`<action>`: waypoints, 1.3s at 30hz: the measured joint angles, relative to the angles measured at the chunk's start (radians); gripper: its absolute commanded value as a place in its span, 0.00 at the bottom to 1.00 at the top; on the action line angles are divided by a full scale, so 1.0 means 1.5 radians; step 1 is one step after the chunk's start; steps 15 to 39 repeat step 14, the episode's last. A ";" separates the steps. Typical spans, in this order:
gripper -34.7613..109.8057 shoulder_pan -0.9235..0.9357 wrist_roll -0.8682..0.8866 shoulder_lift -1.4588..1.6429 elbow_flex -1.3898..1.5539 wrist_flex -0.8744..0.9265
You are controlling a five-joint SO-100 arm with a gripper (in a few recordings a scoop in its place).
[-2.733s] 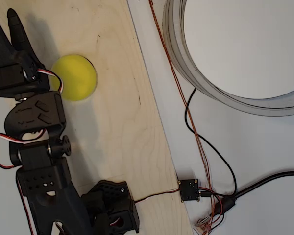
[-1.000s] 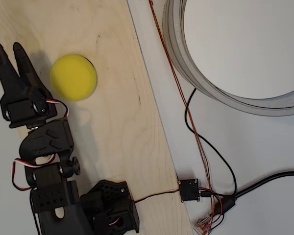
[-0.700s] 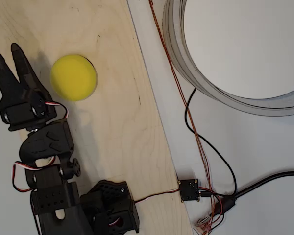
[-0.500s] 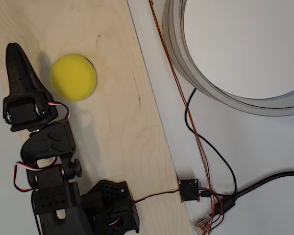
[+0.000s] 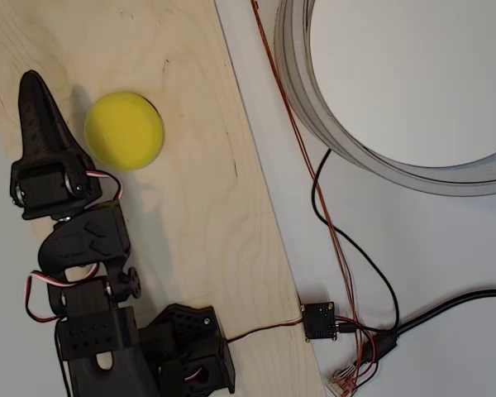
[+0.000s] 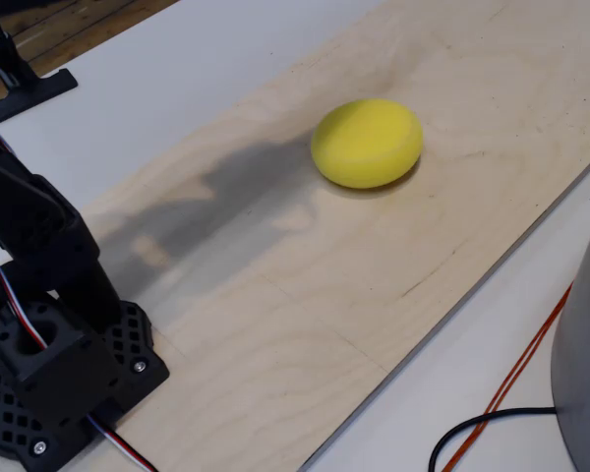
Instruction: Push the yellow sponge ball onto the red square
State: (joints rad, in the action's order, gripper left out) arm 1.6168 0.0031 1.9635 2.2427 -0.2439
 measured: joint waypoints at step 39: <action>0.24 0.001 0.016 0.001 0.009 0.000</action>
